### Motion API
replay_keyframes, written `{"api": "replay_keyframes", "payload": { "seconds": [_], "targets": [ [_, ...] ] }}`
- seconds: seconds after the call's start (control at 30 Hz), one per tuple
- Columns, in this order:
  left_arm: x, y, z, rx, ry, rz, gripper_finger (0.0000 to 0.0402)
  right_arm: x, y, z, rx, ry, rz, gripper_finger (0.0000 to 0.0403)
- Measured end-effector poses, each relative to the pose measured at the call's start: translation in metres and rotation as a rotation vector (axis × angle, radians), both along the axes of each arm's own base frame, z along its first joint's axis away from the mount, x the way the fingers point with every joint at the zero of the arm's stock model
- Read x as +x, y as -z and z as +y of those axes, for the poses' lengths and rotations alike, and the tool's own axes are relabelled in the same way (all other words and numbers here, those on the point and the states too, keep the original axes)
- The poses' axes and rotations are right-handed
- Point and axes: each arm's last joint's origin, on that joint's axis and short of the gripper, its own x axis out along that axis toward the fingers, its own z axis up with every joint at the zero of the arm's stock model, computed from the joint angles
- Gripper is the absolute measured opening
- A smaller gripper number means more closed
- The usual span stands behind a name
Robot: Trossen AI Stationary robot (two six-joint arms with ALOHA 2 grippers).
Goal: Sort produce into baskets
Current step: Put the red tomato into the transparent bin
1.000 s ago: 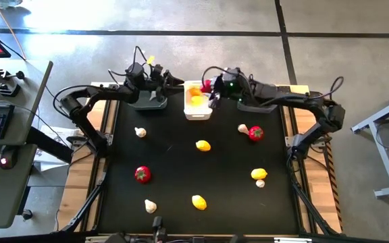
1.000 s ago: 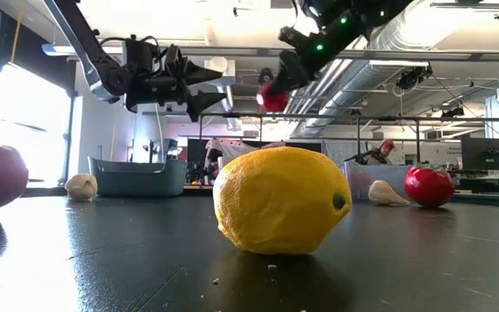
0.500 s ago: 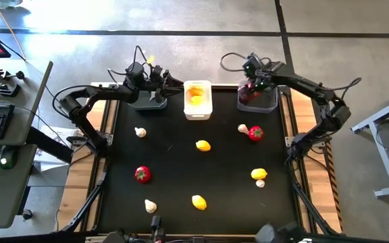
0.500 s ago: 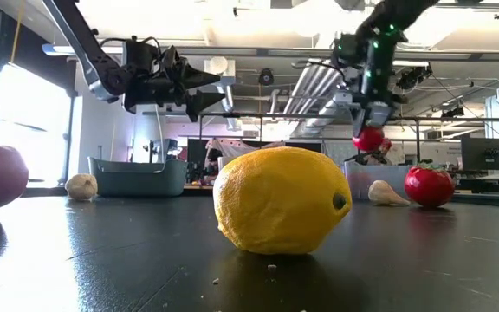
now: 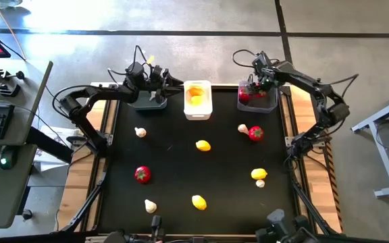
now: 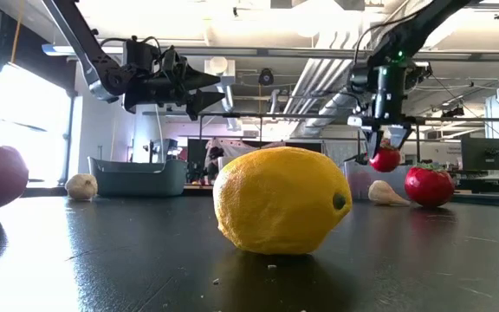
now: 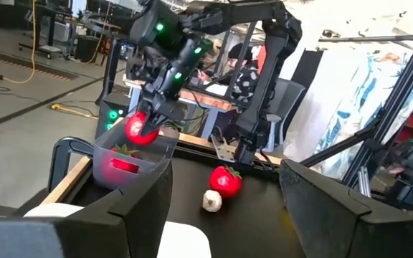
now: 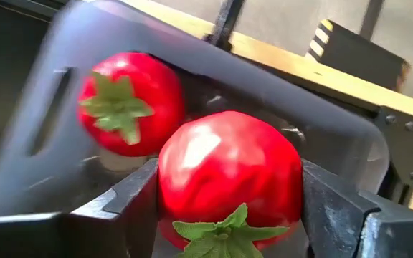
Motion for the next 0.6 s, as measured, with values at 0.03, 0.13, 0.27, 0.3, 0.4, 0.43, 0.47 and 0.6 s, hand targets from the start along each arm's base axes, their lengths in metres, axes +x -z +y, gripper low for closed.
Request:
{"api": "replay_keyframes", "payload": {
  "seconds": [0.03, 0.13, 0.27, 0.3, 0.4, 0.43, 0.47, 0.6],
  "targets": [
    [0.0, 0.0, 0.0, -0.008, 0.002, 0.001, 0.024, 0.0, 0.004, -0.003, 0.004, -0.008, 0.017, 0.0254],
    [0.001, 0.0, -0.001, -0.012, 0.005, 0.001, 0.024, 0.003, 0.018, -0.013, 0.014, -0.014, 0.03, 0.0254],
    [0.001, 0.0, -0.001, -0.009, 0.006, 0.001, 0.024, 0.004, 0.032, -0.021, 0.027, -0.006, 0.053, 0.0254],
    [0.001, 0.0, -0.001, -0.005, 0.006, 0.001, 0.024, 0.004, 0.035, -0.023, 0.032, -0.004, 0.059, 0.0254],
    [0.002, 0.0, -0.002, 0.025, 0.01, -0.001, 0.024, 0.005, 0.041, -0.026, 0.039, -0.005, 0.07, 0.0254],
    [0.003, 0.0, -0.003, 0.037, 0.013, -0.002, 0.024, 0.005, 0.044, -0.027, 0.044, -0.005, 0.073, 0.0254],
    [0.004, 0.0, -0.004, 0.048, 0.015, -0.003, 0.024, 0.006, 0.046, -0.027, 0.047, -0.005, 0.078, 0.0256],
    [0.006, 0.004, -0.006, 0.026, 0.027, 0.027, 0.024, 0.007, 0.053, -0.031, 0.039, -0.022, 0.111, 0.0275]
  ]
}}
